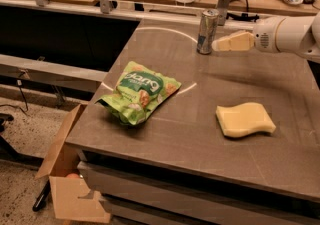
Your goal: Move redbull can near sponge
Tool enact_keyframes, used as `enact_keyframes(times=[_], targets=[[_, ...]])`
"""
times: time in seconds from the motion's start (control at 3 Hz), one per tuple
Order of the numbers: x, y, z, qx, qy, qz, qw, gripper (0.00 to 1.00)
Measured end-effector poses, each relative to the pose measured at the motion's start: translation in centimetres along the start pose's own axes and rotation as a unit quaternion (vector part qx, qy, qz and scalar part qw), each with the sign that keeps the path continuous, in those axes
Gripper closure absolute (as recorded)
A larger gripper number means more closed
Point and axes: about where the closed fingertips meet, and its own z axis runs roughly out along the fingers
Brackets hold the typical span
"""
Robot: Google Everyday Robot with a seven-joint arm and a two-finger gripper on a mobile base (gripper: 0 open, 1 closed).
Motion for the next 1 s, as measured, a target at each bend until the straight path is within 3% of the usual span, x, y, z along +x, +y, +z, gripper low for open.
enact_keyframes(times=[0.33, 0.67, 1.0], targets=[[-0.1, 1.9, 5.0, -0.038, 0.004, 0.004, 0.9993, 0.00], [-1.1, 3.4, 7.7, -0.061, 0.000, 0.006, 0.9981, 0.00], [-2.6, 4.7, 9.8, -0.084, -0.008, 0.006, 0.9964, 0.18]])
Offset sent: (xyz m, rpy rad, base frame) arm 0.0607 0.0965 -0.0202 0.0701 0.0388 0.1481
